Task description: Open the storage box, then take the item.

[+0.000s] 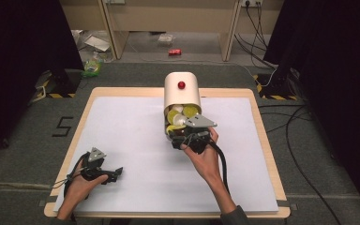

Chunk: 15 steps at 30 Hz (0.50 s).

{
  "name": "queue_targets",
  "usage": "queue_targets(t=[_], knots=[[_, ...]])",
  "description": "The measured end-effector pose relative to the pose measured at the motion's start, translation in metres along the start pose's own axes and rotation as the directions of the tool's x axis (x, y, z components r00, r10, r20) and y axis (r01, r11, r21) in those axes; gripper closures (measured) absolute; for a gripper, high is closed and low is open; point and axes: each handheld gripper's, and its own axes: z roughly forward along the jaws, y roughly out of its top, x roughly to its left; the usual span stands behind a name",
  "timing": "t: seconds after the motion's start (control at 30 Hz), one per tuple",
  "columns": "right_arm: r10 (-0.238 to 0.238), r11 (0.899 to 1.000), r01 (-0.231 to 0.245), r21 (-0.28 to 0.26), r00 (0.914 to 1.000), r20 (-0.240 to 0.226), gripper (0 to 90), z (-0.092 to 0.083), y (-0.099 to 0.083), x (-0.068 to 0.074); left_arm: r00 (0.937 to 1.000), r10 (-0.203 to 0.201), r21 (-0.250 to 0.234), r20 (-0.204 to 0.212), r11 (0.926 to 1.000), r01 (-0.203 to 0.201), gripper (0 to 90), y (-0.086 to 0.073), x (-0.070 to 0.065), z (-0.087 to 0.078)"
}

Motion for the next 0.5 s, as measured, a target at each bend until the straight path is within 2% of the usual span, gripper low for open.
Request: queue_targets(t=[0.1, 0.33, 0.5], knots=[[0.001, 1.000, -0.001, 0.003, 1.0000, 0.000, 27.0, 0.0008, 0.0004, 0.0001, 1.0000, 0.000, 0.000, 0.000, 1.0000, 0.000, 0.0, 0.0000, 0.0000, 0.0000], [0.012, 1.000, -0.012, 0.009, 0.9999, -0.002, 36.7, 0.0046, -0.0003, -0.0037, 1.0000, 0.000, 0.000, 0.000, 1.0000, 0.000, 0.0, 0.0000, 0.0000, 0.0000], [0.026, 1.000, -0.026, 0.006, 0.9996, -0.011, 37.3, 0.0058, -0.0013, -0.0050, 1.0000, 0.000, 0.000, -0.001, 1.0000, 0.000, 0.0, -0.0001, -0.0001, -0.0001]])
